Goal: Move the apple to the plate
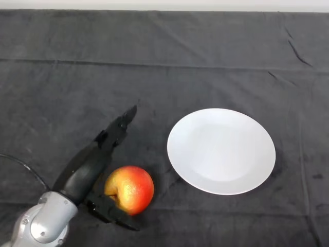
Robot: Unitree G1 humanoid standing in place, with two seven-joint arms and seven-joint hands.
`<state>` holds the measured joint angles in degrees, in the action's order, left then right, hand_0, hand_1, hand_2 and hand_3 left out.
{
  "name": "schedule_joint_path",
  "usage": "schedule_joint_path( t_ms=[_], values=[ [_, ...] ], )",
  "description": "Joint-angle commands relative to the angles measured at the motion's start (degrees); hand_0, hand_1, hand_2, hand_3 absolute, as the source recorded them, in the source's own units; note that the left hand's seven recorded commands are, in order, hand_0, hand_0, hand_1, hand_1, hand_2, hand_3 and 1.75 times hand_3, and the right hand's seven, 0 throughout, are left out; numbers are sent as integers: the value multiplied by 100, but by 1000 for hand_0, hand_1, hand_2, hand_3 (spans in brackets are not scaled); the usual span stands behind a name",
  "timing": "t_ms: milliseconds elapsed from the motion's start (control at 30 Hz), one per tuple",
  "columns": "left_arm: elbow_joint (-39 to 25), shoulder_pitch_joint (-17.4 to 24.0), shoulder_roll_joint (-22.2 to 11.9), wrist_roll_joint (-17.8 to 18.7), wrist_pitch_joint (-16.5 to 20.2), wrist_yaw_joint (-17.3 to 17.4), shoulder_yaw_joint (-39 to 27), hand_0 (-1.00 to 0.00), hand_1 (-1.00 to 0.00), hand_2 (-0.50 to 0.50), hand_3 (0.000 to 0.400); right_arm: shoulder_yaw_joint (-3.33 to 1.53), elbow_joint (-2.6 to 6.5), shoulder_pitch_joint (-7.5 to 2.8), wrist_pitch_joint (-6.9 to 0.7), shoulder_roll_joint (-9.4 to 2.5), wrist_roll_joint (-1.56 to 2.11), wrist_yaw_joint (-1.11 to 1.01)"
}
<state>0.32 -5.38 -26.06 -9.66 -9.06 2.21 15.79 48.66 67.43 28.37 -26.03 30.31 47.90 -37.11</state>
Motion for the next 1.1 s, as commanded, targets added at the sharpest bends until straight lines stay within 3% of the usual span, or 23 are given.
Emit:
schedule_joint_path(
  t_ms=[33,367,1000,1033,1100],
  values=[
    [182,54,-350,-136,-150,132,119,0,0,0,0,47,-98,16,-10,66,-38,62],
    [705,-166,-412,-248,-218,429,185,0,0,0,0,47,-93,17,-11,68,-37,59],
    [790,-208,-344,-349,-167,581,112,0,0,0,0,46,-86,19,-11,71,-36,55],
    [964,-293,-296,-364,-238,557,130,-1000,-1000,0,400,46,-86,19,-11,72,-35,55],
    [1217,-437,-208,-377,-310,517,152,-1000,-1000,0,400,46,-85,19,-11,72,-35,55]
  ],
)
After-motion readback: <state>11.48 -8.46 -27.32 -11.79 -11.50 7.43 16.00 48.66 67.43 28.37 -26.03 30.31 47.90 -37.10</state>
